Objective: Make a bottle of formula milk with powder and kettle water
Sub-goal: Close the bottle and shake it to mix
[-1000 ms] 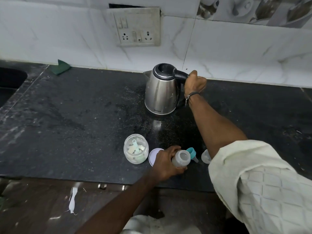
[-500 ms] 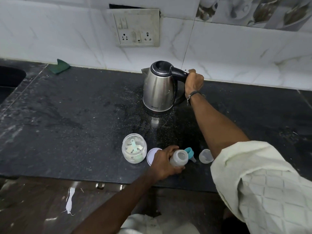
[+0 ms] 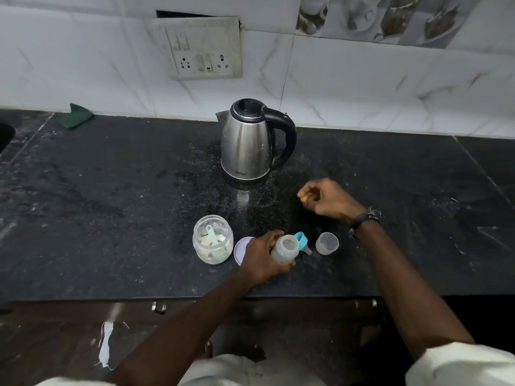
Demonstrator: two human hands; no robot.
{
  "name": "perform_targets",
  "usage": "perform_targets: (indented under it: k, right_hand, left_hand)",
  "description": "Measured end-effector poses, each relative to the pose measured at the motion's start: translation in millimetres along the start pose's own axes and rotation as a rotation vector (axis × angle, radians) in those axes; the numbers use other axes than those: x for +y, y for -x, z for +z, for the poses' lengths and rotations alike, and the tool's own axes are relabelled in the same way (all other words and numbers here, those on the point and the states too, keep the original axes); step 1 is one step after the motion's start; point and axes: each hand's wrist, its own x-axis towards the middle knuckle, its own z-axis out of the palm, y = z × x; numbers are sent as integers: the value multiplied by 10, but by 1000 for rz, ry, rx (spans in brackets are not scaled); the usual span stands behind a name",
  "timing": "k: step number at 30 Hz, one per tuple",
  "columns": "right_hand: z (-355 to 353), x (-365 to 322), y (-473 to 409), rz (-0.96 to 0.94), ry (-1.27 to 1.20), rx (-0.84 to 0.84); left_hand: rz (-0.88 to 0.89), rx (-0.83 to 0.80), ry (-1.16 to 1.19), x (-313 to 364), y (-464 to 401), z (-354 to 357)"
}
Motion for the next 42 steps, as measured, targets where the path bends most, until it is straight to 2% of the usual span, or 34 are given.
perform_targets:
  k: [2,5,10,15,20,26,42]
  right_hand:
    - [66,54,76,37,150,-153]
    - [228,97,115,76,402,-275]
    - [492,166,101,120,647,-266]
    - [606,204,143,66,633,-209]
    - [505,143,251,21,416,-61]
    - [233,-94,428,-37,346,5]
    - [405,-559,707,-209,674,-43]
  left_hand:
    - [2,1,-4,-17,-6,3]
    - [16,6,-18,-26,-13,4]
    - [20,-8,-20,-38,-20,3]
    - [26,-7,-16,-27,-19,2]
    - [9,-12,15,-52,-27,11]
    - [16,-21,22,-55,-31,9]
    - [50,-46,16,4,-7,-50]
